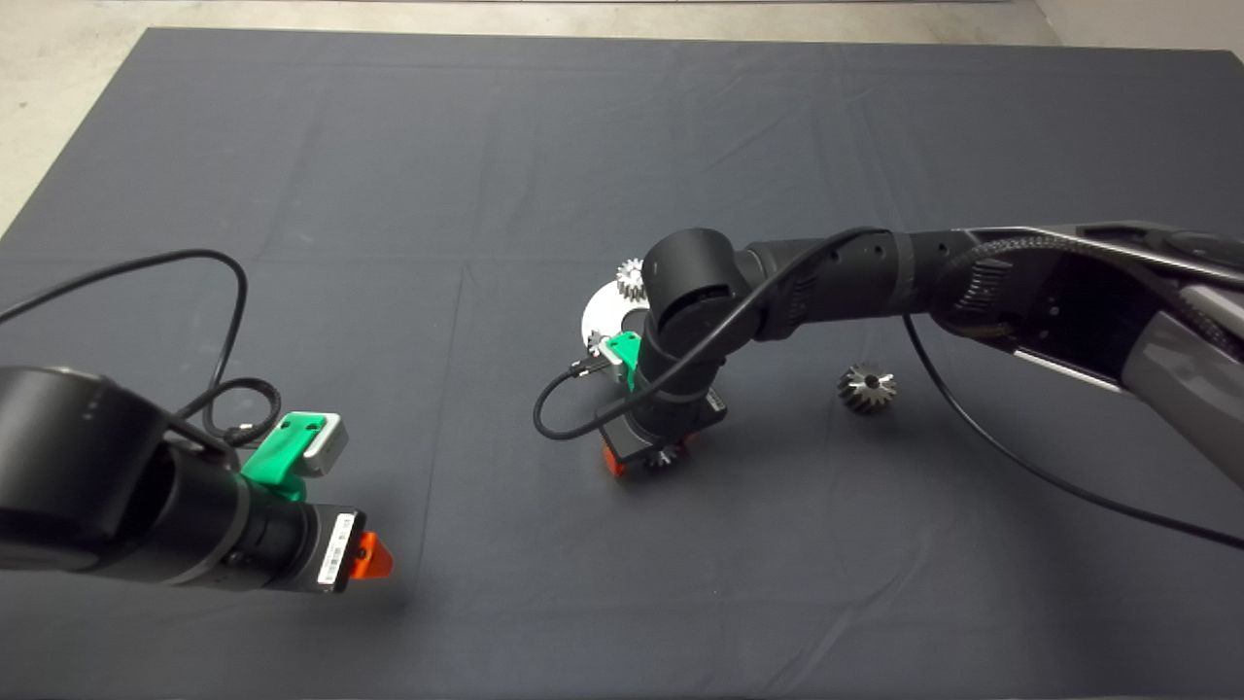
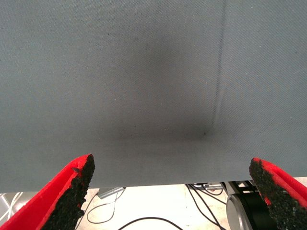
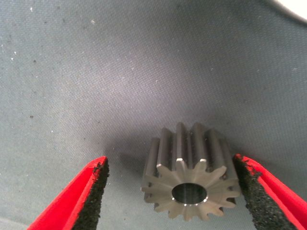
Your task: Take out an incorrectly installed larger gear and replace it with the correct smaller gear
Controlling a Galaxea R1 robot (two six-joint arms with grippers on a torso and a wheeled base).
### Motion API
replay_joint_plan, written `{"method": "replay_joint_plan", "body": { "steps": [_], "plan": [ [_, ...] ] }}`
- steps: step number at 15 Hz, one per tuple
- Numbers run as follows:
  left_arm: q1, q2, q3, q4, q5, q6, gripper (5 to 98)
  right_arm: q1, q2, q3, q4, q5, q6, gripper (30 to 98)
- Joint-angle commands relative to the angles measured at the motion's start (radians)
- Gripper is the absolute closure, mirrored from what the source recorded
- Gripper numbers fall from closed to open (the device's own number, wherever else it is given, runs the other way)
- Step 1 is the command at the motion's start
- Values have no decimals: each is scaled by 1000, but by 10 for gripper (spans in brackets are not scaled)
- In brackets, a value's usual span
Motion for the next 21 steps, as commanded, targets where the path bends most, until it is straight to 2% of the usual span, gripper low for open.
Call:
{"method": "replay_joint_plan", "body": {
  "steps": [1, 4, 10, 12, 21],
  "plan": [
    [1, 0, 0, 12, 38, -9, 197, 42, 3, -3, -41, -94, 3, 607],
    [1, -1, 0, 12, 39, -7, 197, 42, 5, -5, -41, -94, 3, 660],
    [1, 3, -8, 12, 39, -4, 197, 57, 10, 0, -36, -93, 5, 668],
    [1, 1, -8, 12, 39, -4, 197, 57, 8, 0, -36, -94, 5, 709],
    [1, -2, -9, 12, 39, -4, 197, 71, -1, 23, -36, -94, 15, 714]
  ]
}}
